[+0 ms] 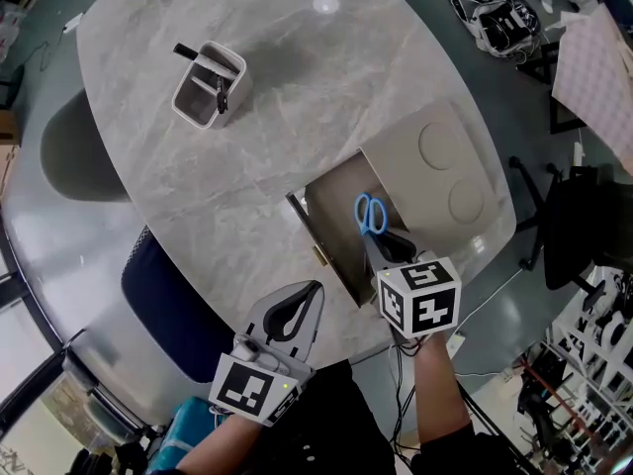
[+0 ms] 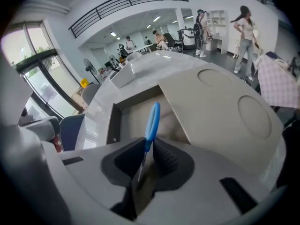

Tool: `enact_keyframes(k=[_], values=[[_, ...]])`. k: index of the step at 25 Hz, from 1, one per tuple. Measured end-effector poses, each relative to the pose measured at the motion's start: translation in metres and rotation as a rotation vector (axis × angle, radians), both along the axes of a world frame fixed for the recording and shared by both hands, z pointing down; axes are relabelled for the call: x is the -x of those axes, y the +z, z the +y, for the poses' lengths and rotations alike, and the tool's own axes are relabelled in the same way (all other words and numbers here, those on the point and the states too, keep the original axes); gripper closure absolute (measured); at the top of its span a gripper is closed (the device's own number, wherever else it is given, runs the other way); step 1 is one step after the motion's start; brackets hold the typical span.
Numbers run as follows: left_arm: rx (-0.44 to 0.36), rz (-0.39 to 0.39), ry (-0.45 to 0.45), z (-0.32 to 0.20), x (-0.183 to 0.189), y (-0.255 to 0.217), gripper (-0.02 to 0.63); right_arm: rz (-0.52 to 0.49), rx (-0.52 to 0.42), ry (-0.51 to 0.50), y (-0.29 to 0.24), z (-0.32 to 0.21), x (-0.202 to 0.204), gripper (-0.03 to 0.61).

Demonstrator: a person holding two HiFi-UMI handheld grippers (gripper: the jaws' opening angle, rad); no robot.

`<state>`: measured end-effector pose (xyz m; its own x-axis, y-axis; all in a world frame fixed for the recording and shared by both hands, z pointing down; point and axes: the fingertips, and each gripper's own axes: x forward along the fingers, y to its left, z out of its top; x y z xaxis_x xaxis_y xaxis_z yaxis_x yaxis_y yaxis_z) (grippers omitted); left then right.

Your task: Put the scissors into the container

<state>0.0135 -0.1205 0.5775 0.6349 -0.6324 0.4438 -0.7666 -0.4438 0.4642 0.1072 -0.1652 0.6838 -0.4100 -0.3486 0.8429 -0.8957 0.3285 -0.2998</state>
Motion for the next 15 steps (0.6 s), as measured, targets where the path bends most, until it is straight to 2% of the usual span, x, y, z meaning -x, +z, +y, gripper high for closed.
enact_keyframes(k=[5, 9, 11, 13, 15], values=[[-0.005, -0.002, 0.002, 0.001, -0.001, -0.003, 0.597, -0.086, 0.007, 0.051, -0.002, -0.008, 0.017, 0.545], [-0.004, -0.003, -0.002, 0.001, 0.001, -0.003, 0.597, -0.235, 0.074, 0.148, -0.001, -0.007, 0.025, 0.546], [-0.003, -0.002, -0.002, 0.001, 0.001, -0.002, 0.597, -0.278, 0.095, 0.180, 0.000, -0.006, 0.028, 0.546], [-0.003, -0.002, 0.000, 0.001, 0.001, -0.001, 0.597, -0.254, 0.093, 0.168, 0.002, -0.005, 0.029, 0.545], [-0.003, -0.002, 0.002, 0.001, 0.000, -0.001, 0.597, -0.189, 0.071, 0.125, 0.001, -0.005, 0.026, 0.538]])
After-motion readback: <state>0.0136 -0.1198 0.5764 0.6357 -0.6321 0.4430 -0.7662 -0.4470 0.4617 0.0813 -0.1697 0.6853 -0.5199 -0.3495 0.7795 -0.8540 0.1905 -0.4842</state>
